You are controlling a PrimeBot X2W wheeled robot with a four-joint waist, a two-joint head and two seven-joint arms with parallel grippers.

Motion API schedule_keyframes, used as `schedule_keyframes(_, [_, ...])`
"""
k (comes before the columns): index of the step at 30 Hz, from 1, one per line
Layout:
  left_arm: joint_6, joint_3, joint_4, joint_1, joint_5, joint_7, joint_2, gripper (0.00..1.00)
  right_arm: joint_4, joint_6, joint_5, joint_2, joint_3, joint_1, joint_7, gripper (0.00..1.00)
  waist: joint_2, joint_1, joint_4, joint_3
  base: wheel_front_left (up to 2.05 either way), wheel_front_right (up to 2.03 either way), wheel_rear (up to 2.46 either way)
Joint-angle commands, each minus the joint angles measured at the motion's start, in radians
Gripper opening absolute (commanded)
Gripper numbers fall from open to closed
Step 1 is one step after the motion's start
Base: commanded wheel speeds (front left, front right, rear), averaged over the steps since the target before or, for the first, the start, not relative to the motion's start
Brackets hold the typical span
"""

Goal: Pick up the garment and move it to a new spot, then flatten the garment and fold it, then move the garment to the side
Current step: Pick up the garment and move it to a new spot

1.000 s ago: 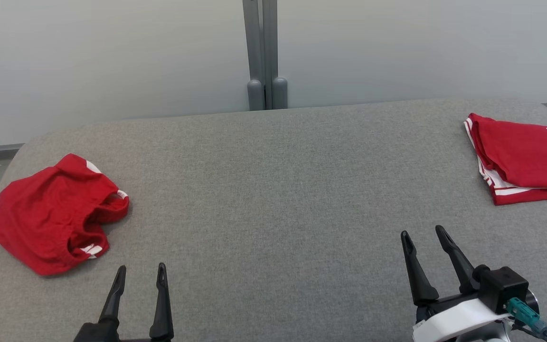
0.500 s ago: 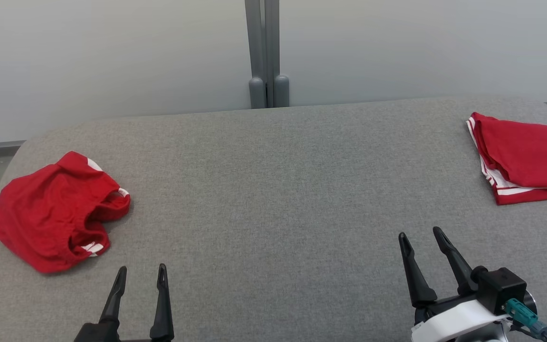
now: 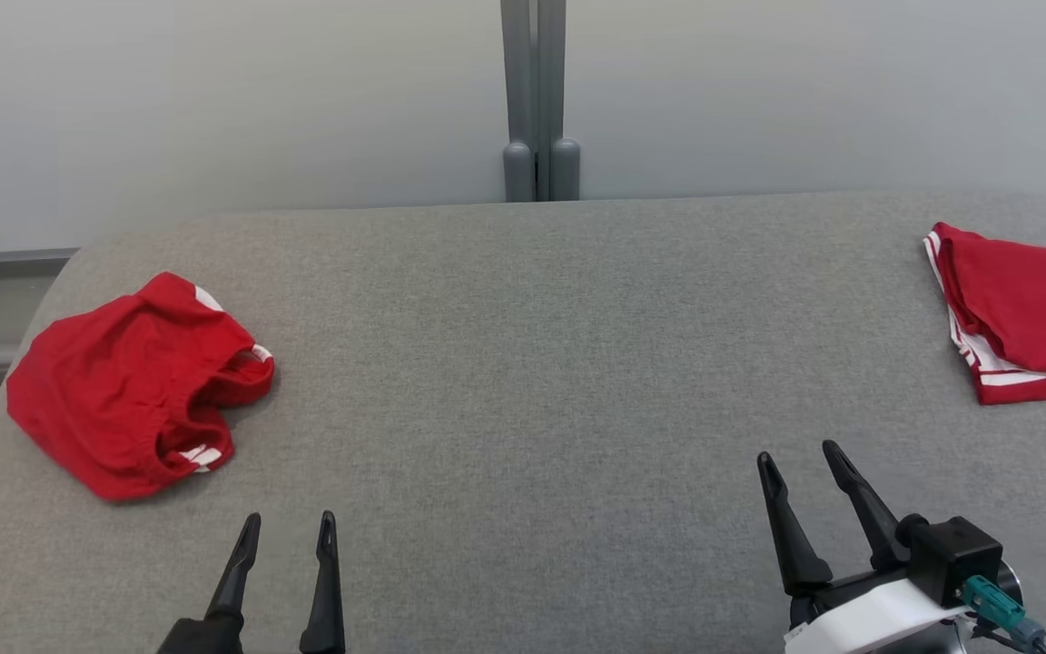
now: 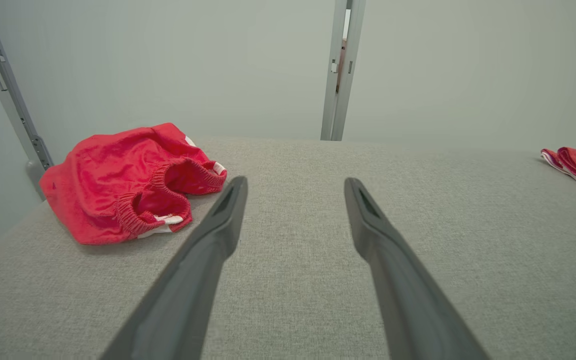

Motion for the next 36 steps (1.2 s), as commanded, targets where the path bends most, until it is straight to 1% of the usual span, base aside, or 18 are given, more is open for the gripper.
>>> schedule_keyframes(1, [0.002,0.005,0.004,-0.003,0.01,0.0,0.001,1.0,-0.002,0.0,0.008,-0.003,0.002,0.009,-0.003,1.0,0.0,0.0,0.028,0.004,0.0,0.0,0.0])
schedule_keyframes(6, [0.006,0.006,-0.002,-0.002,0.02,0.0,0.001,1.0,-0.011,0.0,0.011,-0.003,0.008,0.013,-0.003,1.0,0.0,0.0,0.093,0.009,0.0,0.0,0.0])
schedule_keyframes(12, [0.002,0.013,-0.004,0.005,0.026,0.0,0.002,1.0,-0.016,0.0,0.016,0.004,0.018,0.02,-0.003,1.0,0.0,0.0,0.192,0.011,0.0,0.0,0.0])
schedule_keyframes(17, [-0.009,0.018,-0.004,0.014,0.023,0.0,0.001,1.0,-0.018,0.0,0.017,0.012,0.019,0.013,-0.003,1.0,0.0,0.0,0.276,0.013,0.0,0.0,0.0])
schedule_keyframes(24, [-0.026,0.03,-0.007,0.021,0.022,0.0,0.001,1.0,-0.01,0.0,0.019,0.015,0.03,0.013,-0.003,1.0,0.0,0.0,0.364,0.015,0.0,0.0,0.0])
schedule_keyframes(27, [-0.025,0.033,-0.013,0.019,0.016,0.0,0.001,1.0,-0.009,0.0,0.021,0.012,0.037,0.013,-0.003,1.0,0.0,0.0,0.39,0.02,0.0,0.0,0.0])
schedule_keyframes(32, [-0.011,0.044,-0.008,0.023,-0.006,0.0,0.001,1.0,-0.008,0.0,0.023,0.011,0.035,0.018,-0.003,1.0,0.0,0.0,0.425,0.029,0.0,0.0,0.0])
schedule_keyframes(36, [0.01,0.056,-0.018,0.021,-0.033,0.0,0.001,1.0,-0.011,0.0,0.02,0.008,0.028,0.022,-0.003,1.0,0.0,0.0,0.44,0.042,0.0,0.0,0.0])
